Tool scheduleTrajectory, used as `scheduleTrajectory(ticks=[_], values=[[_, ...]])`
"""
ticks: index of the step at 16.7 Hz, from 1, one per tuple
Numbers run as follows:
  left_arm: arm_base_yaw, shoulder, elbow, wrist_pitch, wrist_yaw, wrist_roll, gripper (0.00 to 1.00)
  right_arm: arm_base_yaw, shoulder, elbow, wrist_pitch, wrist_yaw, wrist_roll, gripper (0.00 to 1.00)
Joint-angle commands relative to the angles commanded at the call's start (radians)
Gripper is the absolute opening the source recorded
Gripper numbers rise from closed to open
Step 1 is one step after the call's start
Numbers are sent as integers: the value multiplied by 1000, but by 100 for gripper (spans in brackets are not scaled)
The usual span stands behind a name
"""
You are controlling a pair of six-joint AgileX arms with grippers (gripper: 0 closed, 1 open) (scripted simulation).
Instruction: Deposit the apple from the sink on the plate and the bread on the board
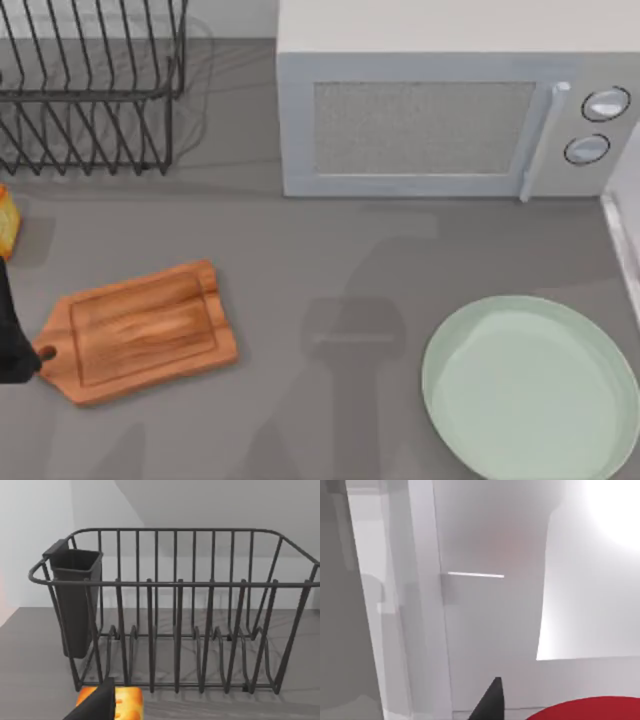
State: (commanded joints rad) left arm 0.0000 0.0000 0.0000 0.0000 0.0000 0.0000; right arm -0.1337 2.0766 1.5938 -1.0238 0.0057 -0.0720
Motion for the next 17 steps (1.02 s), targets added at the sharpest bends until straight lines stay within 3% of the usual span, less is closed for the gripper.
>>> scheduleTrajectory(ticks=[17], values=[[0,0,0,0,0,0,100,599,-424,-338,-172,1,574,0]])
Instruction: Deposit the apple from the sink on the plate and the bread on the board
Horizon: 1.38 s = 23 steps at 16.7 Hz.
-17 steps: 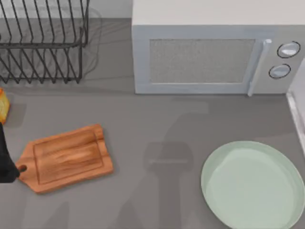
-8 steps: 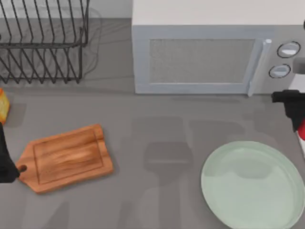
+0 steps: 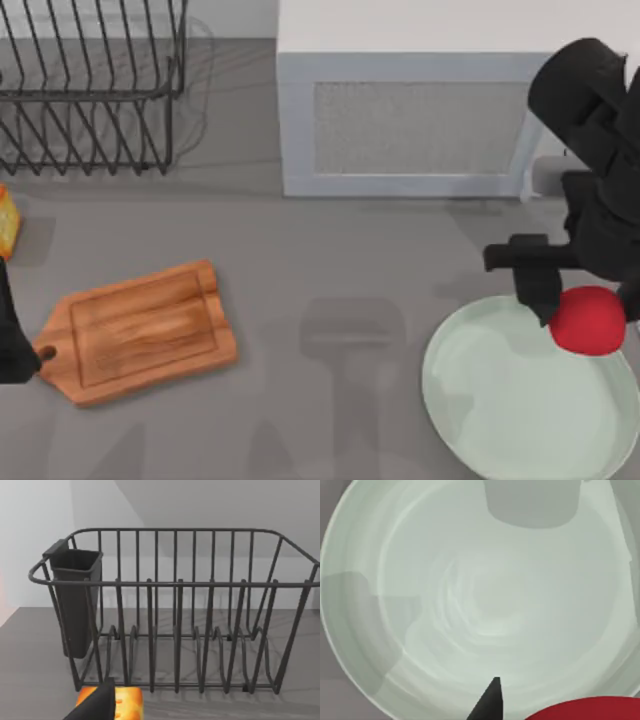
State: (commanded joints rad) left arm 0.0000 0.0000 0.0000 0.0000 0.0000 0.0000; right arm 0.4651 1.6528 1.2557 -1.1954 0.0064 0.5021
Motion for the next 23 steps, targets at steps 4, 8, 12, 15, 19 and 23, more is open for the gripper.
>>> scheduleTrajectory(ticks=[4,8,12,15,19,23], values=[[0,0,0,0,0,0,100,71,-30,-11,2,-6,46,0],[0,0,0,0,0,0,100,72,-31,-11,2,-6,46,0],[0,0,0,0,0,0,100,72,-31,-11,2,-6,46,23],[0,0,0,0,0,0,100,72,-31,-11,2,-6,46,45],[0,0,0,0,0,0,100,72,-31,-11,2,-6,46,75],[0,0,0,0,0,0,100,72,-31,-11,2,-6,46,100]])
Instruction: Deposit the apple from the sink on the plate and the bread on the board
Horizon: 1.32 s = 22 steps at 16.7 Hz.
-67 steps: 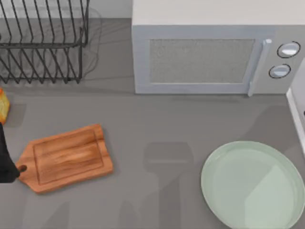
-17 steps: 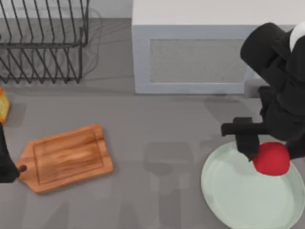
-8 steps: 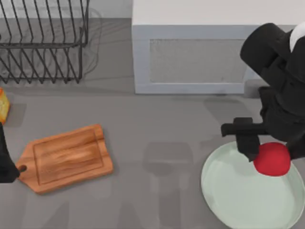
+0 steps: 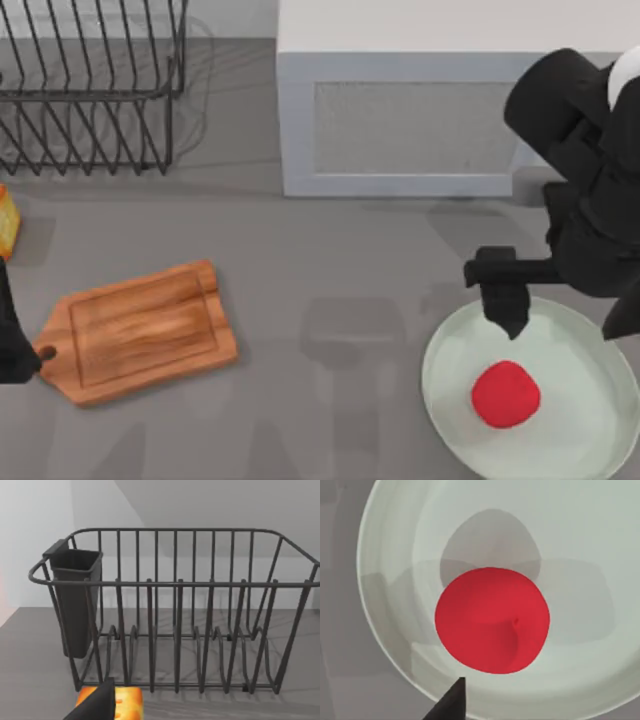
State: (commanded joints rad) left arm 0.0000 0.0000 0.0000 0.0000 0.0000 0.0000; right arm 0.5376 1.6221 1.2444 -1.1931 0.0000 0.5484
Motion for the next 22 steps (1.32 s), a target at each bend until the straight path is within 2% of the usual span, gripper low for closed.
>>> scheduleTrajectory(ticks=[12,16,22], values=[[0,0,0,0,0,0,100,-24,-55,-49,48,0,-23,100],[0,0,0,0,0,0,100,-97,-271,-221,212,0,-98,100],[0,0,0,0,0,0,100,-266,-849,-618,591,0,-271,100]])
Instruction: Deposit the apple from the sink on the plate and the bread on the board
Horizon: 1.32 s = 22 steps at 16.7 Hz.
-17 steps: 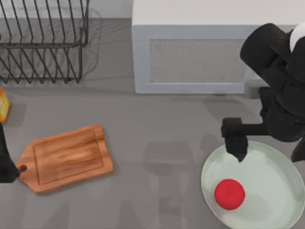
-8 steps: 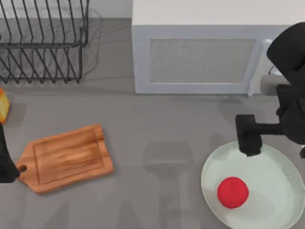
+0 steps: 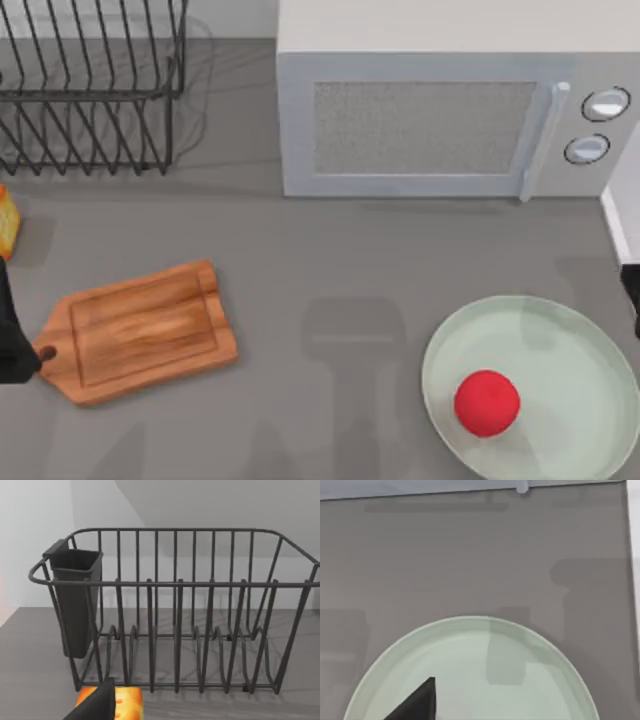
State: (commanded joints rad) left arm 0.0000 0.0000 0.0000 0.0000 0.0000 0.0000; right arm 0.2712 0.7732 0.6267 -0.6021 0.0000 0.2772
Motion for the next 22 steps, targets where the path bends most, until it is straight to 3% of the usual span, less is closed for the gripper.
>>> scheduleTrajectory(ticks=[5,10,18,22], values=[[0,0,0,0,0,0,100,-152,-486,-362,344,0,-156,100],[0,0,0,0,0,0,100,-257,-744,-599,574,0,-263,100],[1,10,10,-4,0,-1,100,-271,-773,-627,602,0,-277,100],[7,151,148,-70,6,-7,100,-271,-773,-627,602,0,-277,100]])
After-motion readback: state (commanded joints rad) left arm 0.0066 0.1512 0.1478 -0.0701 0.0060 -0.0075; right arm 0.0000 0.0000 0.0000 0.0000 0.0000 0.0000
